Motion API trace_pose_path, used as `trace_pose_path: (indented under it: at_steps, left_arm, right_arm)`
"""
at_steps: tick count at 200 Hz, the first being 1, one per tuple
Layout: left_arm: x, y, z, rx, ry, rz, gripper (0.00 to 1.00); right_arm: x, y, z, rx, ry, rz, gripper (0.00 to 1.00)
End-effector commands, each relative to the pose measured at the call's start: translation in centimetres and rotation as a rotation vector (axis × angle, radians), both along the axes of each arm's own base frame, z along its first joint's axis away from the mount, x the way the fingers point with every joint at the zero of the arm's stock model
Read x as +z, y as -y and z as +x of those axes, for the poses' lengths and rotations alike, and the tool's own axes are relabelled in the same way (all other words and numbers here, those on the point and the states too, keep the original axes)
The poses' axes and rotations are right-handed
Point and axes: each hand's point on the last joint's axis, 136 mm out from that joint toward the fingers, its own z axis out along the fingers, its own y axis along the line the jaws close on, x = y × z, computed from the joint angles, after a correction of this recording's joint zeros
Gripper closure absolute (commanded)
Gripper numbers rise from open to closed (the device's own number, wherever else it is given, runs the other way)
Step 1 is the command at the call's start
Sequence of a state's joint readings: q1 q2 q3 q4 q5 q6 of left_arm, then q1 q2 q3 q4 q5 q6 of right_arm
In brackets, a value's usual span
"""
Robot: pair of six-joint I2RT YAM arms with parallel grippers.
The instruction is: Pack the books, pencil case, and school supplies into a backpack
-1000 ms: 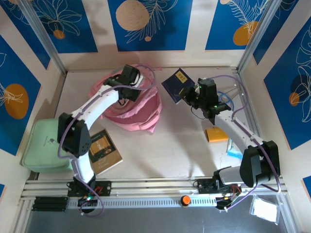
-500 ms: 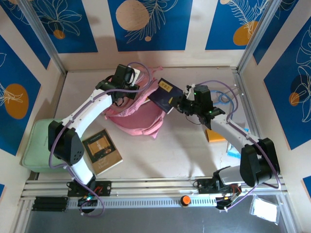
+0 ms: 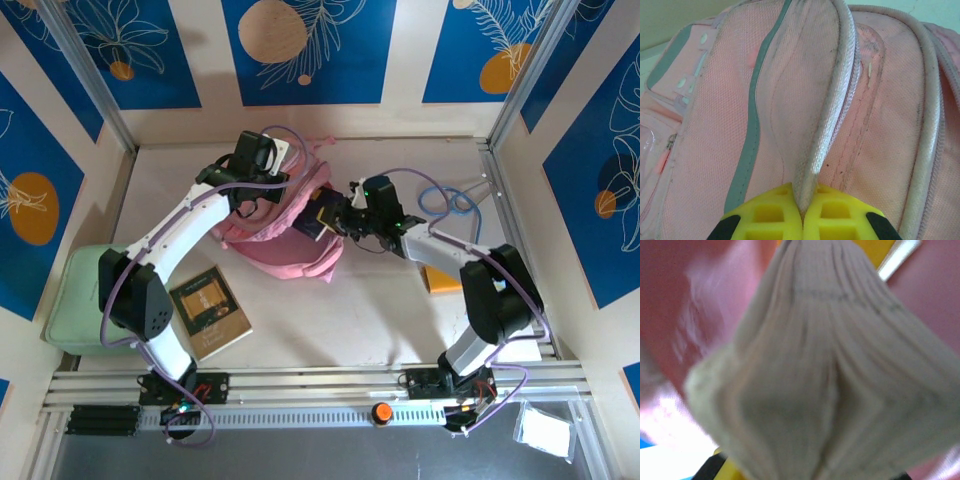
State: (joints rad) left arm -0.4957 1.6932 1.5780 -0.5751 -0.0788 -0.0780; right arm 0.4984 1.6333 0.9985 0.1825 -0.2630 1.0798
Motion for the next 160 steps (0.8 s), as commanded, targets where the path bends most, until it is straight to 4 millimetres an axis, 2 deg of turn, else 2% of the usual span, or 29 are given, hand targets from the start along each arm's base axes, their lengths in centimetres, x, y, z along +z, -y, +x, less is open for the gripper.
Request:
trace_pose_path:
  at_steps: [1,35,98,160]
  left_arm:
    - [8.6,1.2,0.4,-0.024,0.207,-0.161,1.0]
    - [9.3,1.1,0.3,-0.017,0.219,-0.178,1.0]
    - [9.7,1.6,0.3,-0.021,0.214,-0.222,1.0]
    - [8.9,1.5,0.8,-0.01,0.196,-0.227,1.0]
  right_arm:
    - [2.3,-1.8,2.8,-0.045,0.054,0.073,1.0]
    - [-0.5,-3.9,5.6,-0.102,-0.037,0.093,1.0]
    - [-3.4,-6.8,8.3,-0.153,-0.08,0.089,1.0]
    - [-5.8,-9.1,9.9,-0.169,-0.149,0.076,0.86]
